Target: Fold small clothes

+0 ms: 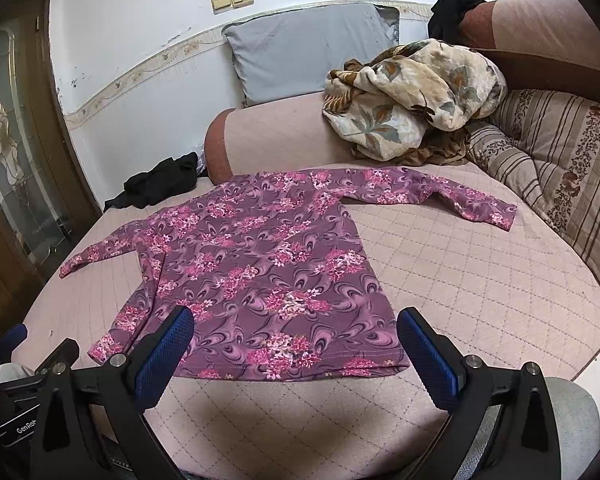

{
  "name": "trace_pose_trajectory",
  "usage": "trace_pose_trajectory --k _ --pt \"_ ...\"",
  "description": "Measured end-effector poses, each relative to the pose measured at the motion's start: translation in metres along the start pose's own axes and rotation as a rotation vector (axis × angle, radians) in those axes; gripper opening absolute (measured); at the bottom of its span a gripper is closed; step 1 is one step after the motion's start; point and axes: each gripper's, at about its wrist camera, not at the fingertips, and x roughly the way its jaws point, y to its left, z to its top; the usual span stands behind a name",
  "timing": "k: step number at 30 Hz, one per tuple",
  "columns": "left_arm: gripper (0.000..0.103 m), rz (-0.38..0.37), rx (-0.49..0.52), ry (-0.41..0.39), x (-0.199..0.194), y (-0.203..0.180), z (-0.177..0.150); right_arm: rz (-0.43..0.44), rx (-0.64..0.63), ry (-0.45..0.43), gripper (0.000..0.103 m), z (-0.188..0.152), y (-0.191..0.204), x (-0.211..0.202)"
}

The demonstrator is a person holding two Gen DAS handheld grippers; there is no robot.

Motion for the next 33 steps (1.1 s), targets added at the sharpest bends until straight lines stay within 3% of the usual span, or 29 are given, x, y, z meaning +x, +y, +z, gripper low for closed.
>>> trace_pose_trajectory --k 33 --pt "0.103 0.092 0.010 0.022 0.002 0.006 -0.002 0.032 0.049 -0.029 0.103 0.003 -0.005 -0.014"
